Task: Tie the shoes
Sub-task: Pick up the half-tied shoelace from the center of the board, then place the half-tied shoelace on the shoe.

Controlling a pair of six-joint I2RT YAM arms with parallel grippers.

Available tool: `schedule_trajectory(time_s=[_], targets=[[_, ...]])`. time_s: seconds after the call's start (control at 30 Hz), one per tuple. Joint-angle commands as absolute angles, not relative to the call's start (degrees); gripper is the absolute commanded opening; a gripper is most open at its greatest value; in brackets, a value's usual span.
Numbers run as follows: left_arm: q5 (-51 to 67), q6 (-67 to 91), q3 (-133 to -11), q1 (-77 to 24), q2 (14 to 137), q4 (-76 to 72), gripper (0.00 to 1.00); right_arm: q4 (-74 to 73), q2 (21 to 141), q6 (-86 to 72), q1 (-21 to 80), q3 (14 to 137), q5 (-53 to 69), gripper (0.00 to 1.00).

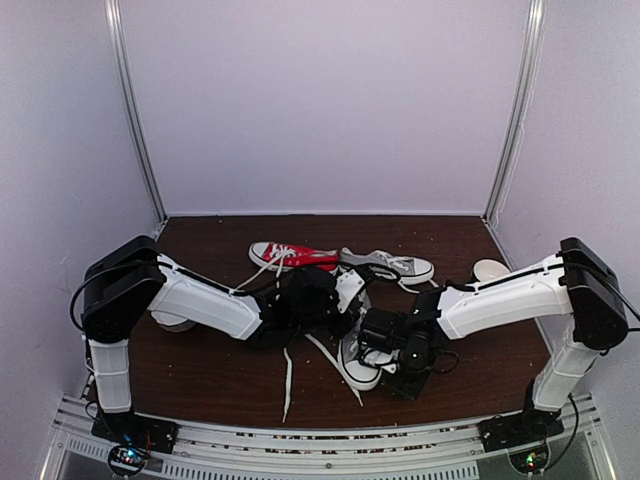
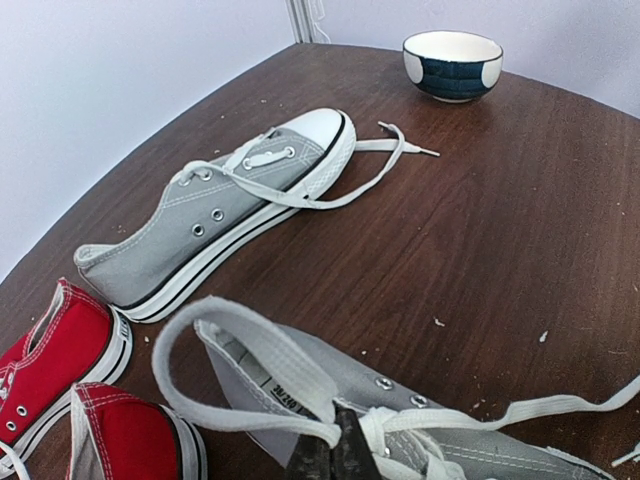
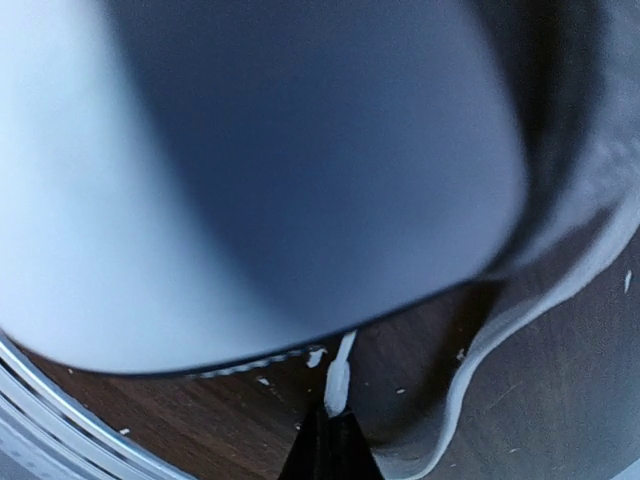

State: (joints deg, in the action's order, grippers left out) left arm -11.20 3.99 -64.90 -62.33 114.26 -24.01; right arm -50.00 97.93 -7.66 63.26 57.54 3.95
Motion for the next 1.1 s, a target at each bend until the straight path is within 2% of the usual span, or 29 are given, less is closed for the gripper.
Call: schedule_trajectory(time_s=[0.0,0.13,0.3,0.43,0.67,0.97,1.07], targets=[[-11.5,4.2,-64.7,-62.2,113.3,-27.0,0.00,-50.3,95.8,-7.5,63.2,57.7,2.0,0.00],[-11.5,4.1,-64.7,-62.2,113.3,-27.0,0.00,-47.0,86.4,-9.7,58.1,55.1,7.0,0.00],[-11.3,4.1,-64.5,-62.2,113.3,-27.4,0.00,-30.7,74.6,-13.5,40.2,51.4,23.8,0.00],[-11.2,4.0,-64.4,-62.2,113.3,-27.7,0.00,-14.6,78.3,-19.6,31.6,55.4,34.4,0.00],[-11.6,3.5,-63.9,-62.2,113.2,-28.6,0.00,-2.7,97.8,-31.0,32.2,75.5,40.9,0.00],[-11.6,3.3,-63.2,-62.3,113.1,-30.0,0.00,1.3,106.7,-35.6,37.4,81.7,41.8,0.00],[-11.6,3.2,-63.0,-62.3,113.1,-30.2,0.00,1.1,105.3,-35.4,37.3,80.3,40.4,0.15]])
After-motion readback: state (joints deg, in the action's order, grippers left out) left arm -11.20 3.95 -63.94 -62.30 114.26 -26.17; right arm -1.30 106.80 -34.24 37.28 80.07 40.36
